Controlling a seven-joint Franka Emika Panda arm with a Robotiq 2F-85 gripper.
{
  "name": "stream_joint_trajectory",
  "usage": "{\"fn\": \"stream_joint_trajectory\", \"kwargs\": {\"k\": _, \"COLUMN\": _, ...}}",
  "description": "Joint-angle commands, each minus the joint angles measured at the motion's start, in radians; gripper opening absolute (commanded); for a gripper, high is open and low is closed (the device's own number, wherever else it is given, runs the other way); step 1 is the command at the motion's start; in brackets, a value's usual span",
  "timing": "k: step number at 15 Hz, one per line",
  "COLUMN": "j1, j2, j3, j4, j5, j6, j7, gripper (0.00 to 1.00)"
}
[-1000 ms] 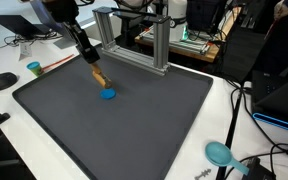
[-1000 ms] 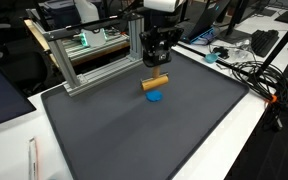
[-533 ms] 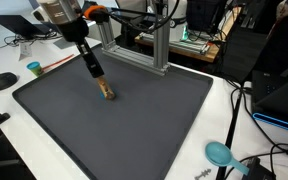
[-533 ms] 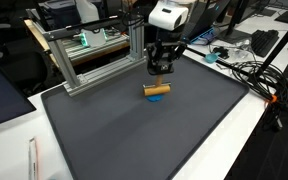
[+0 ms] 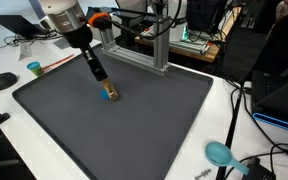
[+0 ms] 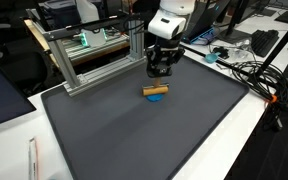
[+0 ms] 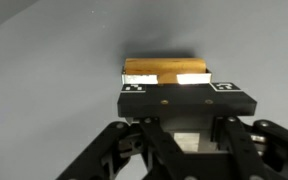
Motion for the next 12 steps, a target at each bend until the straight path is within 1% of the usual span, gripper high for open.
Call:
{"fn": "stream_joint_trajectory", "kwargs": {"k": 1, "j1": -0.019, "j2": 0.046, "j3": 0.011, "j4": -0.005, "j5": 0.035, "j6": 0.046, "j7": -0.044, "gripper": 0.23}}
{"fn": "stream_joint_trajectory", "kwargs": {"k": 12, "j1": -0.014, "j2": 0.065, "j3": 0.005, "j4": -0.009, "j5": 0.025, "j6": 0.116, "j7": -0.052, "gripper": 0.23}}
